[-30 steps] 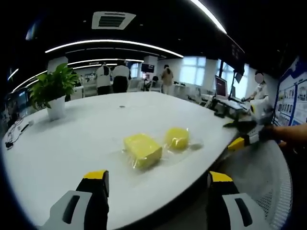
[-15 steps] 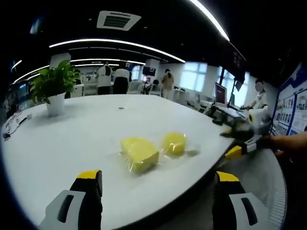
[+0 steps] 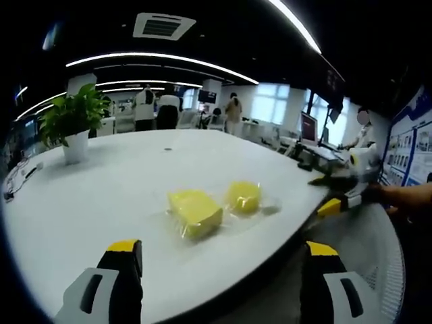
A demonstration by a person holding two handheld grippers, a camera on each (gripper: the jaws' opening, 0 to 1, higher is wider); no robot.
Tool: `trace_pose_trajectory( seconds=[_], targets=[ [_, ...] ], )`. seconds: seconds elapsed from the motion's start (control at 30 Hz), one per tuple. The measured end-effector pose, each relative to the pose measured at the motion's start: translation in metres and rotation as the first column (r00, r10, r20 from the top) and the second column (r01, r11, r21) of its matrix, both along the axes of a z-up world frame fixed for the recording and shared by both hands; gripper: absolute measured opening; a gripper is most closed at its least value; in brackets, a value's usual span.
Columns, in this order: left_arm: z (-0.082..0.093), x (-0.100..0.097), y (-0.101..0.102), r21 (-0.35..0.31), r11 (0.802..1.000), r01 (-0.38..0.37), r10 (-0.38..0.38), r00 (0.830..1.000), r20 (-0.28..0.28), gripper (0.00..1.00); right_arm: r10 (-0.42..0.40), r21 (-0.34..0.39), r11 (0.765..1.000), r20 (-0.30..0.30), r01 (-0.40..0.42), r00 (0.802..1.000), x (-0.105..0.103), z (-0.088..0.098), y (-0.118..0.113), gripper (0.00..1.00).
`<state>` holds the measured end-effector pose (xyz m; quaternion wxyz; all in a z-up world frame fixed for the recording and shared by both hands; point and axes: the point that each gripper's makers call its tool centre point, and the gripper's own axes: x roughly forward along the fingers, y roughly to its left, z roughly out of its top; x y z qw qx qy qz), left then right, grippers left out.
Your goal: Compare the silicone blocks by pressing each to a similar depth, holding the contact briefly, and releasing to observe deformation and rebound differences across the visible hardness samples.
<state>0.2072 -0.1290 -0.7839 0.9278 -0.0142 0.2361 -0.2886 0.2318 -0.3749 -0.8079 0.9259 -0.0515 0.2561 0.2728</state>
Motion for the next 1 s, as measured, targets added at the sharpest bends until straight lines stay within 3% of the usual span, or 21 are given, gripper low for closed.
trace_pose_trajectory(
  seconds=[0.07, 0.33, 0.5, 0.63, 0.77, 1.0],
  targets=[
    [-0.003, -0.001, -0.001, 0.013, 1.0, 0.013, -0.013, 1.0, -0.016, 0.98, -0.005, 0.002, 1.0, 0.002, 0.005, 1.0, 0.0, 0.001, -0.001, 0.91],
    [-0.003, 0.007, 0.004, -0.035, 0.999, 0.002, -0.004, 0.998, -0.061, 0.93, -0.004, 0.01, 1.0, 0.003, 0.004, 1.0, 0.001, 0.002, -0.001, 0.89],
    [-0.014, 0.009, 0.01, 0.024, 1.0, 0.01, -0.008, 0.995, -0.097, 0.88, -0.011, 0.002, 1.0, -0.003, 0.011, 1.0, 0.002, 0.0, -0.003, 0.88],
    [-0.014, 0.014, 0.012, -0.002, 1.0, 0.004, -0.004, 0.992, -0.122, 0.83, -0.007, 0.002, 1.0, -0.004, 0.007, 1.0, 0.002, 0.0, -0.003, 0.89],
    [-0.008, 0.029, 0.017, -0.048, 0.999, -0.025, 0.019, 0.992, -0.126, 0.85, -0.004, 0.0, 1.0, -0.007, 0.004, 1.0, 0.002, 0.0, -0.002, 0.89],
    [-0.023, 0.059, 0.022, -0.111, 0.99, -0.084, 0.063, 0.982, -0.178, 0.86, -0.003, -0.005, 1.0, -0.012, 0.003, 1.0, 0.001, -0.001, -0.002, 0.88]
  ],
)
